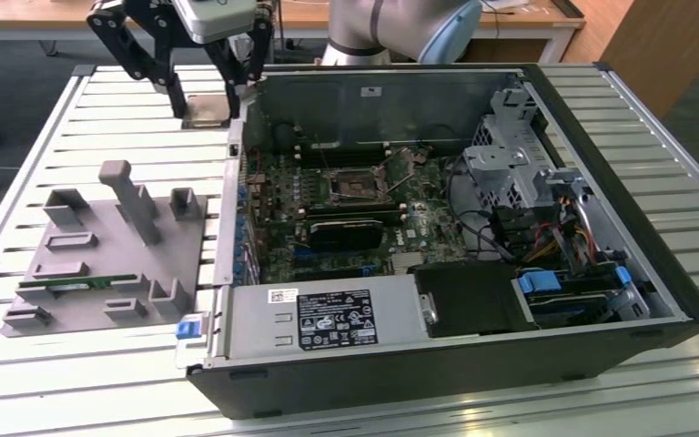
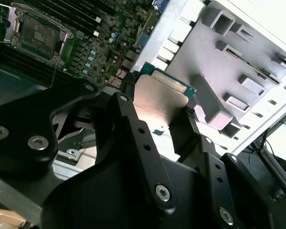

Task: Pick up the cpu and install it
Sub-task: 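Pick up the cpu and move it towards the insertion slot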

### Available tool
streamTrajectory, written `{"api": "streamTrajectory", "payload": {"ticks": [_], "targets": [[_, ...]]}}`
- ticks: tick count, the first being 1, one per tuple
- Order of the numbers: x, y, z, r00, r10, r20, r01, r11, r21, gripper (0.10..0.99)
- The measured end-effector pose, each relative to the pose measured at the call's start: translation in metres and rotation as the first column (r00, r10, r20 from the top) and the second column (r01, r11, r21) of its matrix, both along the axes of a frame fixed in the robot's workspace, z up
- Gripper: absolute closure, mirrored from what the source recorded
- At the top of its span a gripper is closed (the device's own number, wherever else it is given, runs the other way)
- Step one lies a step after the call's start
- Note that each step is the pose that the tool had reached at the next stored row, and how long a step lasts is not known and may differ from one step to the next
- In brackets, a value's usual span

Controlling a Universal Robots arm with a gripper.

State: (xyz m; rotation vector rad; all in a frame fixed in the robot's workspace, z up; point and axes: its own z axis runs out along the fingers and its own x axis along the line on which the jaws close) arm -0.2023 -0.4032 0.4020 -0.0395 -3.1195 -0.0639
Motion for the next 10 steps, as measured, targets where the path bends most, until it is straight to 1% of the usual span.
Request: {"api": "streamTrajectory", "payload": {"ticks": [6, 10], "targets": [[0.0071, 0.0001, -0.0002, 1.0, 0.0, 0.0001, 0.0, 1.0, 0.0, 0.545], [0.0098, 0.0001, -0.0002, 1.0, 0.0, 0.0001, 0.0, 1.0, 0.0, 0.545]]}}
